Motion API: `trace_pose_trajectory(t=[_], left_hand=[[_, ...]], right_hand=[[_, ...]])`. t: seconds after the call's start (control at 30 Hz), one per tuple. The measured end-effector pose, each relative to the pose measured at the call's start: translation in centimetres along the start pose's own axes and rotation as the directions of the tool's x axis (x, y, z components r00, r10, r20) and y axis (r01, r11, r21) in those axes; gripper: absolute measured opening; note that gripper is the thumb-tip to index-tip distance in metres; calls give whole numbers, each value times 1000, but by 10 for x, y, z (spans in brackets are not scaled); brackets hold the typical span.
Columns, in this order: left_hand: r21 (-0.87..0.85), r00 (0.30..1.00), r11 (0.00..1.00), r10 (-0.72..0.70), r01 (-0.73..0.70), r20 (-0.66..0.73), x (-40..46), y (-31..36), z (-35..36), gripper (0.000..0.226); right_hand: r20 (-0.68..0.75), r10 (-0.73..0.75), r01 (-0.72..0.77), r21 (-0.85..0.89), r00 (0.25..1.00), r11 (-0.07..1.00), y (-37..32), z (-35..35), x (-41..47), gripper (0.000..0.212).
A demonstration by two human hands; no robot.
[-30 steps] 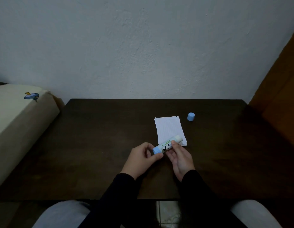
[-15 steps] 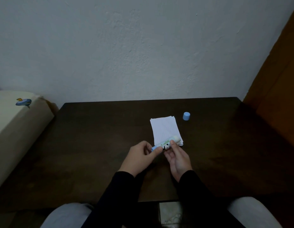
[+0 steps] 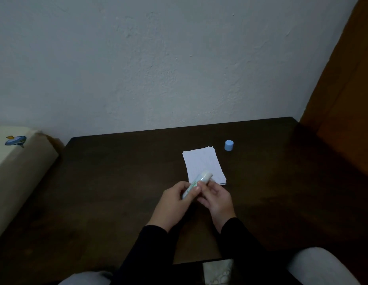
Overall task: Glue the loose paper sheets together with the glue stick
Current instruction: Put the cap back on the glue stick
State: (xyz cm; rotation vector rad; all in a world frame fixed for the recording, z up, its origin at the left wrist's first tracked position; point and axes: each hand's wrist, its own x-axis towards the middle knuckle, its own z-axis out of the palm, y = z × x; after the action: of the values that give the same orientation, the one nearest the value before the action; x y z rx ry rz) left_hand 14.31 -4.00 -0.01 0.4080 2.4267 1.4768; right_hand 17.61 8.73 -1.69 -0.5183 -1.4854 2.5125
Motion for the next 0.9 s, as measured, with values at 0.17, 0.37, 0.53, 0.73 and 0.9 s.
trace_pose_trajectory(t=[0.17, 0.37, 0.53, 0.73, 0.9], left_hand=[[-62, 993, 996, -77, 71, -92, 17, 7, 1, 35], [-153, 966, 976, -181, 154, -183, 44, 14, -1, 51], [-209, 950, 954, -253, 214, -183, 52, 9, -5, 50], [-226, 934, 941, -298, 252, -197, 54, 2, -11, 45], [-215, 935, 939, -307, 267, -180, 53, 3, -12, 41]], right_hand=[[-90, -165, 121, -369, 982, 921, -10, -4, 24, 19], [-5, -443, 242, -832, 897, 499, -33, -29, 88, 7], [106, -402, 157, -983, 909, 96, -52, -45, 137, 39], [68, -257, 42, -993, 964, -108, -50, -51, 158, 53], [93, -391, 130, -989, 916, 68, -49, -51, 151, 20]])
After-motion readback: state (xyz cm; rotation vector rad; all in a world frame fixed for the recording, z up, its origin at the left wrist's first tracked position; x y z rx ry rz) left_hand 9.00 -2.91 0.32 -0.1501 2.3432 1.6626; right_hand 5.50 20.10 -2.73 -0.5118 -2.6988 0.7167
